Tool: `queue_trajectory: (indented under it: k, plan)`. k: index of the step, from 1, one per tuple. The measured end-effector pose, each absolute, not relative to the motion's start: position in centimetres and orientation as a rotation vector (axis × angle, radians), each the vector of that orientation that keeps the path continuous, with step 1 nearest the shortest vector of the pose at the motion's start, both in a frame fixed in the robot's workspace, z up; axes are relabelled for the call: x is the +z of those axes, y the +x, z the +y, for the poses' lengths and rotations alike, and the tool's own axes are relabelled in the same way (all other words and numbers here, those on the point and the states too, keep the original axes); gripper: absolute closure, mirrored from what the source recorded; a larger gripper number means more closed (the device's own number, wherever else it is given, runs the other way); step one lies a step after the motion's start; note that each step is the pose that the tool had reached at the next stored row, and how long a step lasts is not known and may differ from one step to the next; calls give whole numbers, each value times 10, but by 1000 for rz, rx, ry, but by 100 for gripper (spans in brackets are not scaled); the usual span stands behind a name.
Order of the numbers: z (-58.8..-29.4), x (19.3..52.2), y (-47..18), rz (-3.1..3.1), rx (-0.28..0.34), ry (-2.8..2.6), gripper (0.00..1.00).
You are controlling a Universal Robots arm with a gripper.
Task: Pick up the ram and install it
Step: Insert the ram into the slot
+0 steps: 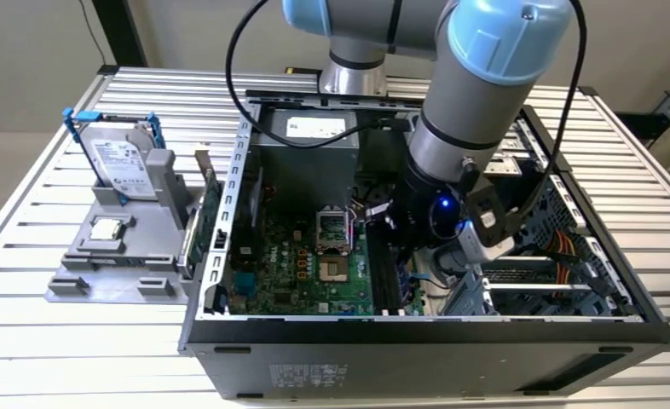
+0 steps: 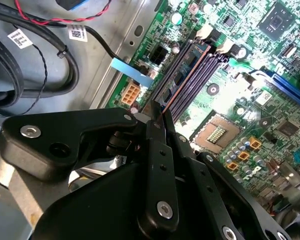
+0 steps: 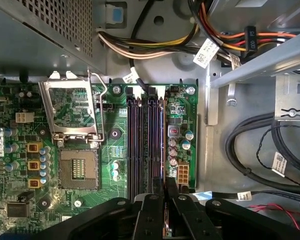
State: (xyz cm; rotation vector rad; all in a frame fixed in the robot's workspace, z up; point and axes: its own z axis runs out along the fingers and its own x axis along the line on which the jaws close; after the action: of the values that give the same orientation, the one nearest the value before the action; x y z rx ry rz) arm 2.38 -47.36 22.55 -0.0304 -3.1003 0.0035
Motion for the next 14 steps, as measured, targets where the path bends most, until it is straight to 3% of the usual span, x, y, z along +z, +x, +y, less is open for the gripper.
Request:
queue_trajectory:
  k: [14]
  plan:
    - [-473, 222, 24, -3100, 3, -30, 100]
